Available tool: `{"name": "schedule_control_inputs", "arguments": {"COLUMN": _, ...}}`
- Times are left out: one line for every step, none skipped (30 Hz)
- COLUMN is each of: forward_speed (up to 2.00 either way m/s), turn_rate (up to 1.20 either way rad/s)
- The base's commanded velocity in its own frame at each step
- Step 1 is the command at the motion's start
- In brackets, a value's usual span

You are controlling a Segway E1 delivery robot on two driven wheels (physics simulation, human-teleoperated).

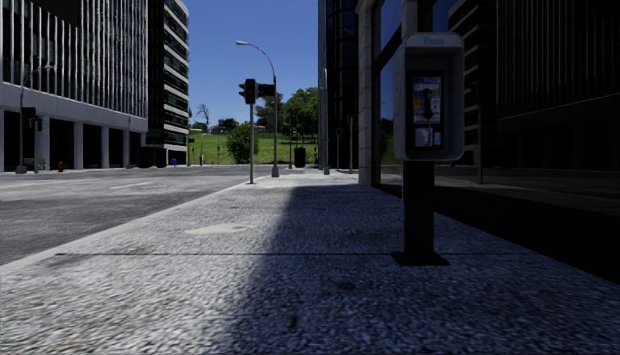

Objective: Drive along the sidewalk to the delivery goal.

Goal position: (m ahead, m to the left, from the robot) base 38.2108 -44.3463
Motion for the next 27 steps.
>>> {"name": "schedule_control_inputs", "arguments": {"forward_speed": 2.00, "turn_rate": 0.00}}
{"name": "schedule_control_inputs", "arguments": {"forward_speed": 2.00, "turn_rate": 0.00}}
{"name": "schedule_control_inputs", "arguments": {"forward_speed": 2.00, "turn_rate": 0.00}}
{"name": "schedule_control_inputs", "arguments": {"forward_speed": 2.00, "turn_rate": 0.00}}
{"name": "schedule_control_inputs", "arguments": {"forward_speed": 2.00, "turn_rate": 0.00}}
{"name": "schedule_control_inputs", "arguments": {"forward_speed": 2.00, "turn_rate": 0.00}}
{"name": "schedule_control_inputs", "arguments": {"forward_speed": 2.00, "turn_rate": 0.00}}
{"name": "schedule_control_inputs", "arguments": {"forward_speed": 2.00, "turn_rate": 0.00}}
{"name": "schedule_control_inputs", "arguments": {"forward_speed": 2.00, "turn_rate": 0.00}}
{"name": "schedule_control_inputs", "arguments": {"forward_speed": 2.00, "turn_rate": 0.00}}
{"name": "schedule_control_inputs", "arguments": {"forward_speed": 2.00, "turn_rate": 0.00}}
{"name": "schedule_control_inputs", "arguments": {"forward_speed": 2.00, "turn_rate": 0.00}}
{"name": "schedule_control_inputs", "arguments": {"forward_speed": 2.00, "turn_rate": 0.00}}
{"name": "schedule_control_inputs", "arguments": {"forward_speed": 2.00, "turn_rate": 0.00}}
{"name": "schedule_control_inputs", "arguments": {"forward_speed": 2.00, "turn_rate": 0.00}}
{"name": "schedule_control_inputs", "arguments": {"forward_speed": 2.00, "turn_rate": 0.00}}
{"name": "schedule_control_inputs", "arguments": {"forward_speed": 2.00, "turn_rate": 0.00}}
{"name": "schedule_control_inputs", "arguments": {"forward_speed": 2.00, "turn_rate": 0.00}}
{"name": "schedule_control_inputs", "arguments": {"forward_speed": 2.00, "turn_rate": 0.00}}
{"name": "schedule_control_inputs", "arguments": {"forward_speed": 2.00, "turn_rate": 0.00}}
{"name": "schedule_control_inputs", "arguments": {"forward_speed": 2.00, "turn_rate": 0.00}}
{"name": "schedule_control_inputs", "arguments": {"forward_speed": 2.00, "turn_rate": 0.00}}
{"name": "schedule_control_inputs", "arguments": {"forward_speed": 2.00, "turn_rate": 0.00}}
{"name": "schedule_control_inputs", "arguments": {"forward_speed": 2.00, "turn_rate": 0.00}}
{"name": "schedule_control_inputs", "arguments": {"forward_speed": 2.00, "turn_rate": 0.00}}
{"name": "schedule_control_inputs", "arguments": {"forward_speed": 2.00, "turn_rate": 0.00}}
{"name": "schedule_control_inputs", "arguments": {"forward_speed": 2.00, "turn_rate": 0.00}}
